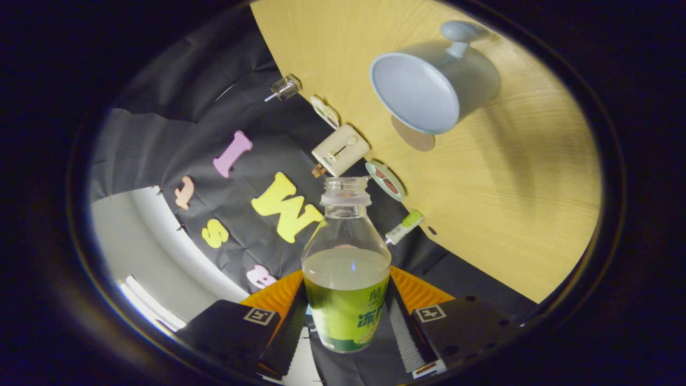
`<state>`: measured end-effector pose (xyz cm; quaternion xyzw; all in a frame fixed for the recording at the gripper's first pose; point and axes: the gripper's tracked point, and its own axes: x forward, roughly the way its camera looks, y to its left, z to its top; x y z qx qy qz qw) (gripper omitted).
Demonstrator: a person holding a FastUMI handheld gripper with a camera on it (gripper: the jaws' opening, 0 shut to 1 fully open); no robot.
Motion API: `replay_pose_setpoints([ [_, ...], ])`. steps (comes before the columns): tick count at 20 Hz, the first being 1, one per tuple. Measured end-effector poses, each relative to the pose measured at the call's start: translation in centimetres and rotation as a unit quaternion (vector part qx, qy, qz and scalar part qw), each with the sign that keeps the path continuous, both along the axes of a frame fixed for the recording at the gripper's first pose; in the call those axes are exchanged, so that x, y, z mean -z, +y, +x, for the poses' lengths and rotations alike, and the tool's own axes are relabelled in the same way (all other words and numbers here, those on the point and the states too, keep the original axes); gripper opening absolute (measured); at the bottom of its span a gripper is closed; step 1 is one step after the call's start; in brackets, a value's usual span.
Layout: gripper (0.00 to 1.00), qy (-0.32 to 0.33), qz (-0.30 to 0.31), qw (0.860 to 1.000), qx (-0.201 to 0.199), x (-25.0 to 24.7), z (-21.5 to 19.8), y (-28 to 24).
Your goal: Take the bottle from table, then pour the juice into the cup, finally place the bottle on the coaster
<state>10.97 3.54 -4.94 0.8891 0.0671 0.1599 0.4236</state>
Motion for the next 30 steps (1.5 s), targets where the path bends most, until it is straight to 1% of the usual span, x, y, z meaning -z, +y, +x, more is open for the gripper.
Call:
replay_pose_setpoints([
  [4,0.79,0.017,-0.022,1.000,0.002,1.8,-0.1,0.4],
  [9,0.79,0.009,-0.016,1.000,0.007,1.4,-0.9,-0.1],
  [13,0.79,0.008,-0.028,0.999,0.022,0.3,-1.4,-0.7],
  [15,0.79,0.008,-0.069,0.997,0.036,-0.6,-1.4,-0.8],
  [17,0.79,0.003,-0.147,0.988,0.054,-1.3,-1.3,-0.8],
  [18,0.79,0.006,-0.189,0.980,0.063,-1.4,-1.3,-0.9],
  [20,0.79,-0.001,-0.253,0.962,0.099,-2.6,-1.6,-1.8],
  [21,0.79,-0.010,-0.285,0.951,0.117,-3.6,-1.6,-2.0],
  [24,0.79,-0.025,-0.373,0.915,0.152,-5.3,-1.6,-1.8],
  [27,0.79,-0.030,-0.461,0.870,0.173,-6.0,-1.4,-1.5],
  [28,0.79,-0.032,-0.491,0.852,0.177,-6.1,-1.3,-1.3],
  [30,0.80,-0.040,-0.554,0.811,0.183,-5.8,-0.7,-0.6],
])
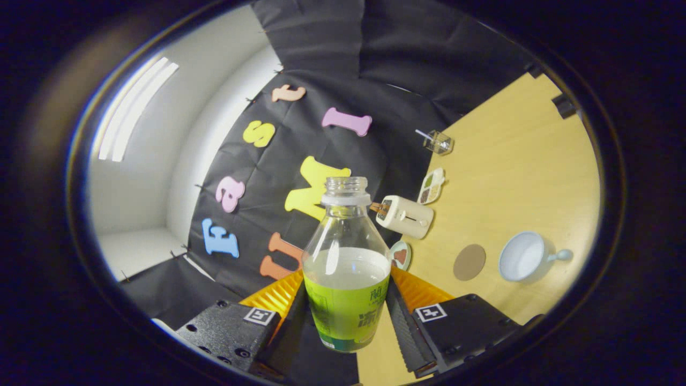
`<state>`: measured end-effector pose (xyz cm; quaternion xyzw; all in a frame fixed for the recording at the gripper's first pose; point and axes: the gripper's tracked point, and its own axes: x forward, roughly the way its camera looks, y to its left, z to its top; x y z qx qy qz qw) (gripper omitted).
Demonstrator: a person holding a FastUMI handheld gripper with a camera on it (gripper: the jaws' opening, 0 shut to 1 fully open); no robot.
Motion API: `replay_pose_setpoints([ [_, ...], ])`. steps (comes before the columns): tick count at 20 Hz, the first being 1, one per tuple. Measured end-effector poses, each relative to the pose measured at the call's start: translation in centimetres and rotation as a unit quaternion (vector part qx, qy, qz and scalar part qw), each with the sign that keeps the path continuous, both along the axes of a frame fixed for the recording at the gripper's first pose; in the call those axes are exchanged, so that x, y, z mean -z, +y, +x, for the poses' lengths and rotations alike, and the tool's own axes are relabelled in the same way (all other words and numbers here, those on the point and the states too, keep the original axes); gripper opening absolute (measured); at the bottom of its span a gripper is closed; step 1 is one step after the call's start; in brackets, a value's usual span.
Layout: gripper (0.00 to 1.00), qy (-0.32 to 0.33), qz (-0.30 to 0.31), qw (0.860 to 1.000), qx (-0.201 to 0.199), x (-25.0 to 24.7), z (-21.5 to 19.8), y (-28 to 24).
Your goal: Take the bottle from table, then pour the juice into the cup, finally place the bottle on the coaster
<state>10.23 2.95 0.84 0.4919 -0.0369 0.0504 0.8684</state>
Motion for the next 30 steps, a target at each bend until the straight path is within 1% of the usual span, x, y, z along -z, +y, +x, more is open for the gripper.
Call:
replay_pose_setpoints([
  [2,0.80,0.015,-0.076,0.997,0.022,1.3,0.9,0.2],
  [3,0.80,0.017,-0.109,0.994,0.022,1.8,1.2,0.6],
  [4,0.80,0.010,-0.135,0.991,0.020,1.7,1.6,1.3],
  [6,0.80,-0.009,-0.176,0.984,-0.003,1.8,2.1,2.4],
  [8,0.80,-0.010,-0.227,0.974,-0.007,2.3,2.8,2.5],
  [9,0.80,-0.007,-0.262,0.965,-0.003,2.4,3.2,2.4],
  [12,0.80,0.015,-0.355,0.934,0.033,2.7,4.9,1.2],
  [14,0.81,0.026,-0.398,0.915,0.053,2.8,6.2,0.7],
  [16,0.81,0.042,-0.425,0.902,0.062,3.3,7.4,0.5],
  [19,0.81,0.061,-0.450,0.888,0.070,4.2,9.1,-0.1],
  [22,0.82,0.092,-0.479,0.867,0.104,5.7,11.1,-2.2],
  [23,0.82,0.098,-0.483,0.862,0.118,6.2,11.9,-2.8],
  [26,0.82,0.111,-0.492,0.853,0.132,8.3,14.2,-3.7],
  [28,0.82,0.127,-0.495,0.850,0.129,9.8,14.9,-4.0],
  [30,0.82,0.134,-0.493,0.852,0.116,10.9,15.4,-3.9],
])
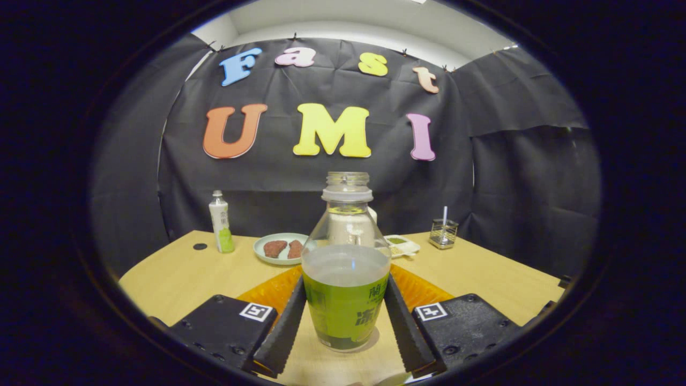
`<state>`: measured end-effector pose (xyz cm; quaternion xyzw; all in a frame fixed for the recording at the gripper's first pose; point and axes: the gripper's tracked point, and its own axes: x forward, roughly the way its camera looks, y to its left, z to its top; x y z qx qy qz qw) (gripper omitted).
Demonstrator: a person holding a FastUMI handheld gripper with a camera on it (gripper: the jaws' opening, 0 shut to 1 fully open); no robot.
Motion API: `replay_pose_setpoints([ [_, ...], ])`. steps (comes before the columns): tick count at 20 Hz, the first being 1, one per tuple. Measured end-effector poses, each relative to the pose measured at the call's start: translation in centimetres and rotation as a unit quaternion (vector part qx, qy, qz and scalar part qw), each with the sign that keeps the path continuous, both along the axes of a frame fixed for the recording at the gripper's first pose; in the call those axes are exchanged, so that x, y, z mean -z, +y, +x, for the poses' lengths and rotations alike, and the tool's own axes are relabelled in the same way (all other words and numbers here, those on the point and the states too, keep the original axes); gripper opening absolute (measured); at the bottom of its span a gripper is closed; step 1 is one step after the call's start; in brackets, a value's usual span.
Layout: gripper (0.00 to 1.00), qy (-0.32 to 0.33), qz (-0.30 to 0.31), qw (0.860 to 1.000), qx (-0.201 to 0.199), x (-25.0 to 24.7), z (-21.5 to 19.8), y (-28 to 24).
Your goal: Take the bottle from table, then pour the juice into the cup, finally place the bottle on the coaster
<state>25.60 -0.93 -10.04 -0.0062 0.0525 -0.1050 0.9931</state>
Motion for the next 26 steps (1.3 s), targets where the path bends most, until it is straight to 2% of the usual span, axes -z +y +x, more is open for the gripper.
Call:
replay_pose_setpoints([
  [6,0.83,-0.010,0.001,1.000,-0.006,0.9,1.6,-0.5],
  [13,0.83,0.007,0.014,1.000,0.009,2.9,3.1,-1.3],
  [16,0.85,-0.003,0.002,1.000,0.009,2.6,3.3,-1.3],
  [18,0.97,-0.008,-0.008,1.000,0.013,2.3,2.9,-1.5],
  [26,1.00,-0.028,-0.004,1.000,0.008,0.3,0.7,-1.6],
])
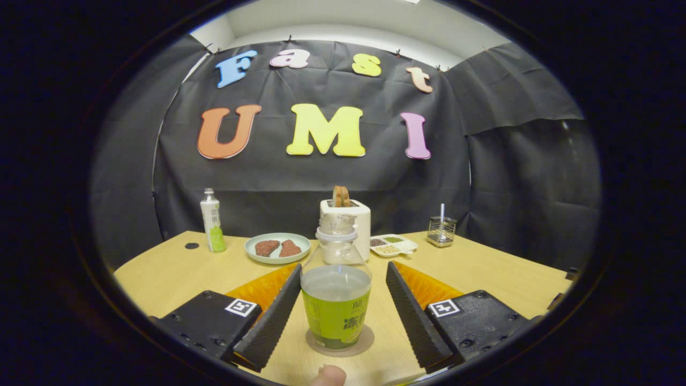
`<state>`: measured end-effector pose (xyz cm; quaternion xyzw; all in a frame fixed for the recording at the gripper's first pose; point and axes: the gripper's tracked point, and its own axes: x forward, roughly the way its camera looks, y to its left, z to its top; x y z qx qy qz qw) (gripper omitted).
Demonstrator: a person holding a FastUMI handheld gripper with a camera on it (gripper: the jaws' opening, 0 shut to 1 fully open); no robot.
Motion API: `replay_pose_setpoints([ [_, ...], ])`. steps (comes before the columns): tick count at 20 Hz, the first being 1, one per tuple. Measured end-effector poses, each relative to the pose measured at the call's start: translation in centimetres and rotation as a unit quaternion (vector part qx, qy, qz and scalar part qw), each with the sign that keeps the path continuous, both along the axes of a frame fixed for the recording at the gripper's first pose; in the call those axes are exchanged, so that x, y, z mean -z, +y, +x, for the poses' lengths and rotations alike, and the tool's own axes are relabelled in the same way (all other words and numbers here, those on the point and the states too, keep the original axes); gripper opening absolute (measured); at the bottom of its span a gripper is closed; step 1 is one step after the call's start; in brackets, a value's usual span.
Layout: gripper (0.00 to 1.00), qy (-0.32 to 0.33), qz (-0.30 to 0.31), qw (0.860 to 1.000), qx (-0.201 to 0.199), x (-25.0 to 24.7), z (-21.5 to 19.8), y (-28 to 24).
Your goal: Take the bottle from table, then pour the juice into the cup, finally place the bottle on the coaster
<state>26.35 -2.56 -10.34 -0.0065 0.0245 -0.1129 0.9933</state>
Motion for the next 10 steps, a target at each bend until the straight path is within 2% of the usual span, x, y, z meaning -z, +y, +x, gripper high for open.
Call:
replay_pose_setpoints([
  [3,1.00,0.007,-0.013,1.000,-0.001,-0.3,-1.0,0.1],
  [10,1.00,0.003,0.004,0.999,-0.032,-2.1,-5.7,1.8],
])
